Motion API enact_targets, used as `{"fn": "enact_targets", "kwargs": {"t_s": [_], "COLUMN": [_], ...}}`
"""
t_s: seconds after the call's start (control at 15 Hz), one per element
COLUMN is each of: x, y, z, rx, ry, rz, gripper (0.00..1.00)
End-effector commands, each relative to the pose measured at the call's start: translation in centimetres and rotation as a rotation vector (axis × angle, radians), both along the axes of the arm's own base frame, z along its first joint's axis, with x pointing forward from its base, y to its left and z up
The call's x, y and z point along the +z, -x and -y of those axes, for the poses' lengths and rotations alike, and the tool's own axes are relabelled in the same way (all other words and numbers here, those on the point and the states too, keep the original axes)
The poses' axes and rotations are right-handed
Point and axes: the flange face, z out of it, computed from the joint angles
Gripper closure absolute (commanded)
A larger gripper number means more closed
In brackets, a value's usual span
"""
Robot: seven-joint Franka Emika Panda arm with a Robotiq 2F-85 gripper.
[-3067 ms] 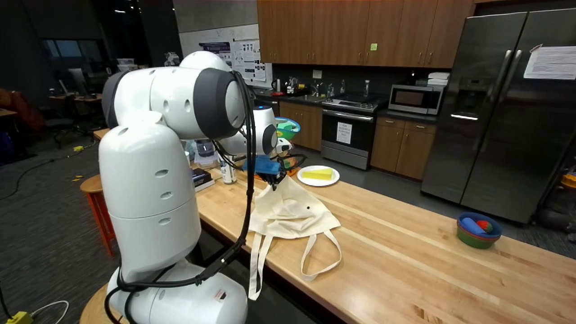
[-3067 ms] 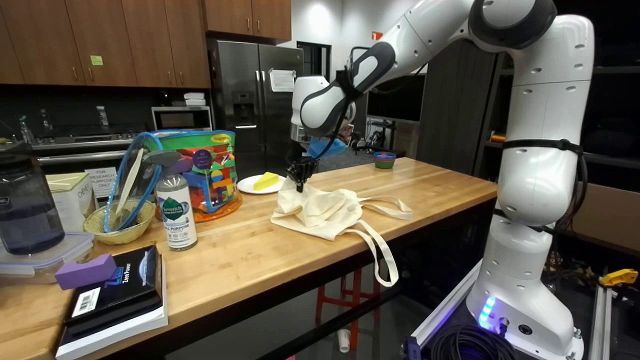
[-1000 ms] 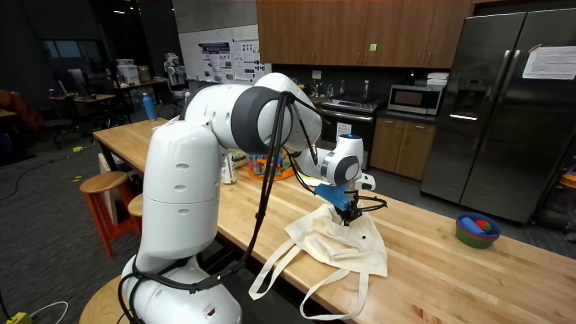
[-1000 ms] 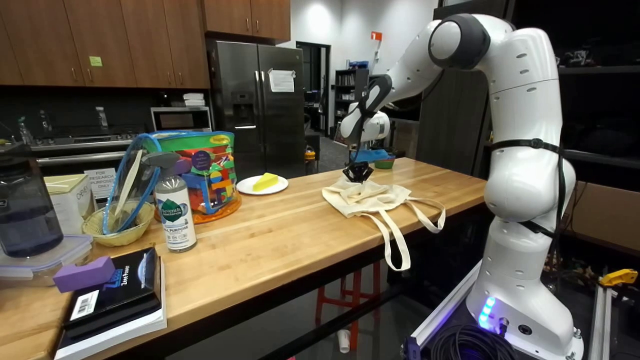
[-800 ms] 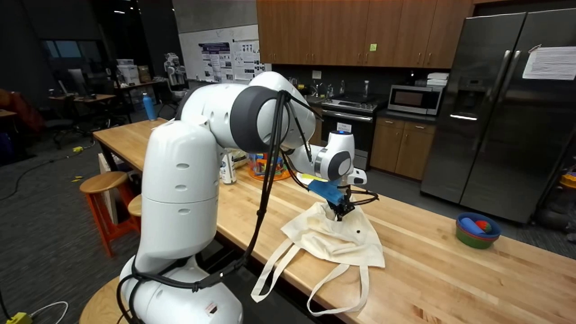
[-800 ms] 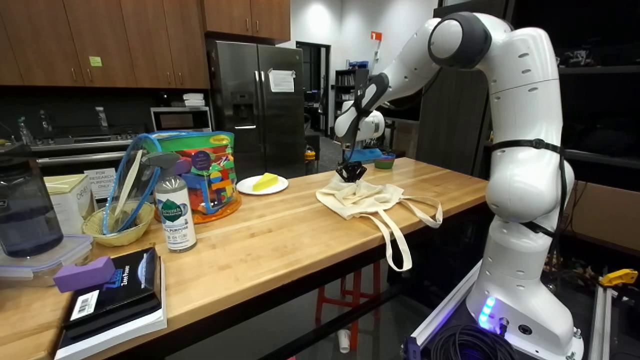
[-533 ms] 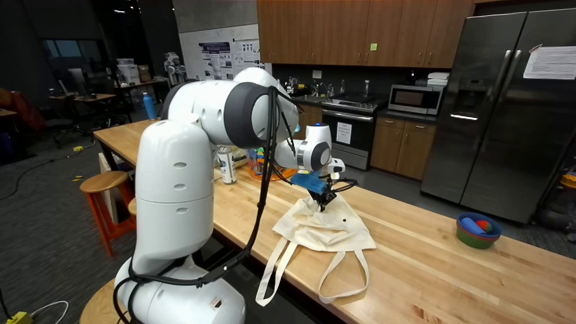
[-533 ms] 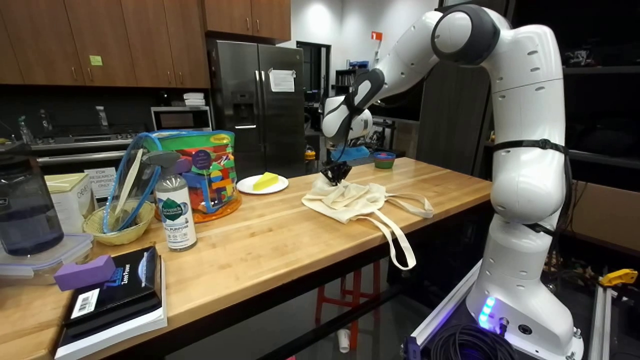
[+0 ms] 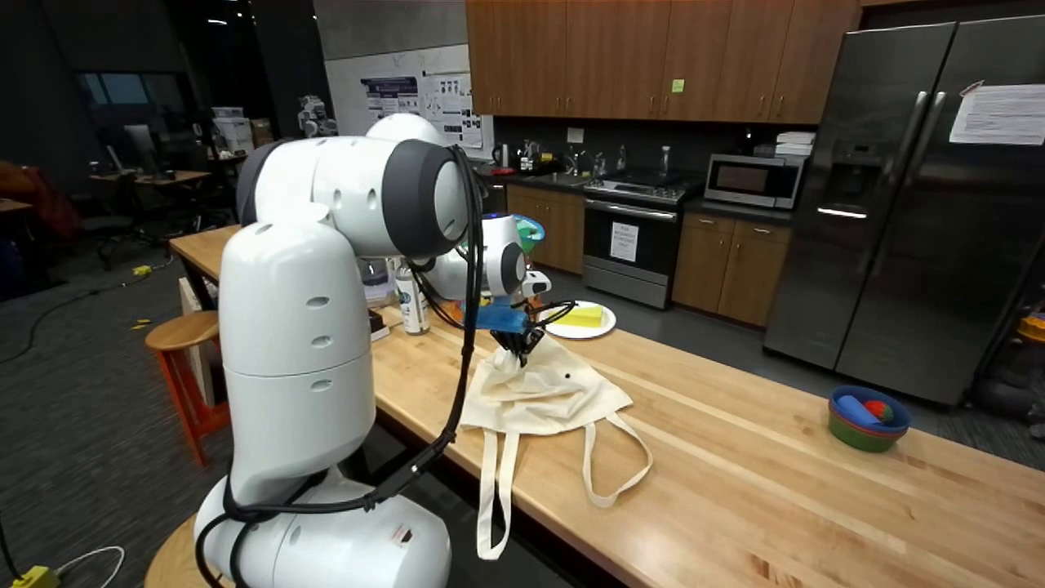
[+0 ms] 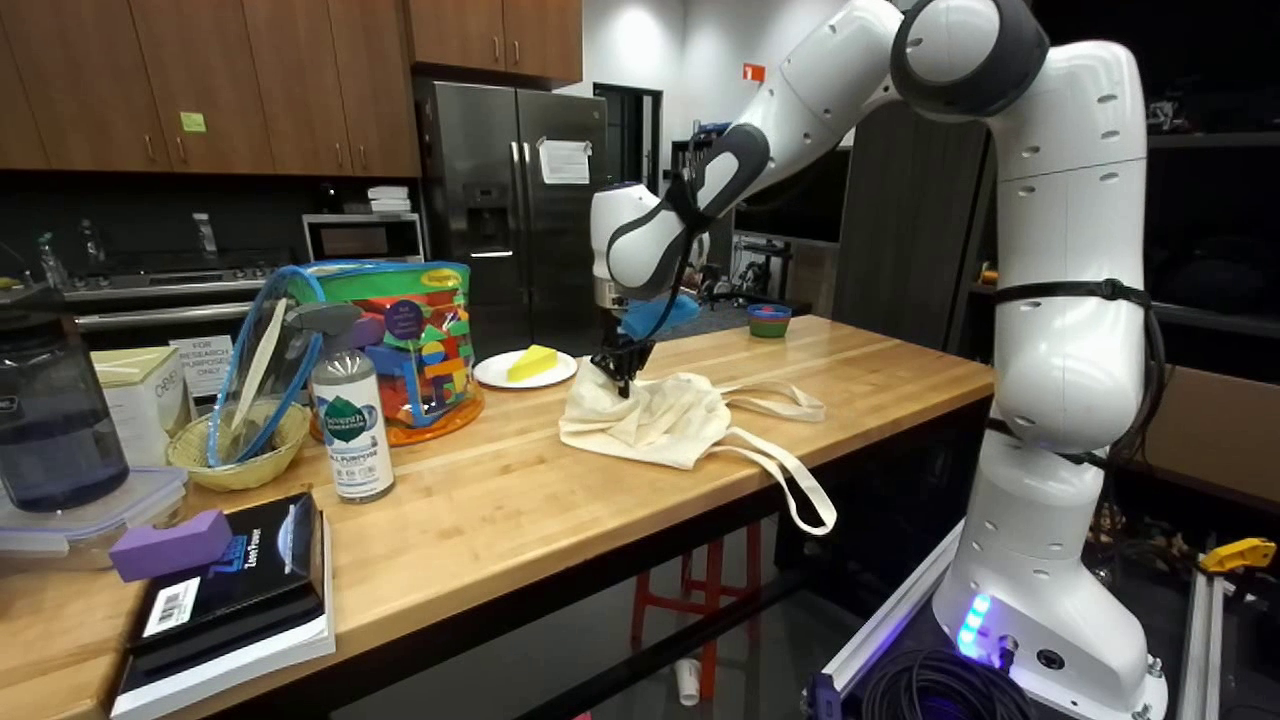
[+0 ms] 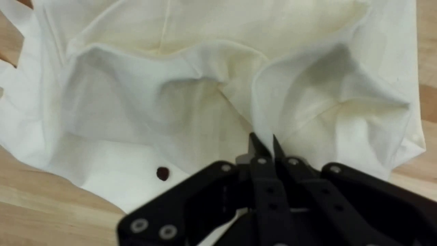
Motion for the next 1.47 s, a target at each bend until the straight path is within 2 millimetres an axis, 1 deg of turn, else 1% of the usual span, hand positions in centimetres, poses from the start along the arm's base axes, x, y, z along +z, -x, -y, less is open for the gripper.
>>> {"fn": "enact_targets", "kwargs": {"t_s": [0.0,0.13,0.27,0.4,0.53,0.67,0.87,1.07,1.4], "x": [1.3,1.5,1.6,1.5,1.1,0.6,0.0,-0.3,-0.7], "y": [2.9,4.2,6.0,7.5,8.5,9.0,8.7,7.6,4.9], "z": [-4.0,-6.5,-9.3,-11.4,-12.6,-12.9,-11.4,-9.0,-2.8], "rx": [0.089,0.143,0.199,0.241,0.255,0.242,0.177,0.099,-0.025], "ry": [0.037,0.048,0.060,0.075,0.089,0.093,0.082,0.072,0.063], "rz": [0.011,0.017,0.025,0.028,0.025,0.023,0.019,0.014,-0.004], "gripper": [0.99,0.99,0.99,0.99,0.99,0.99,0.99,0.99,0.99]}}
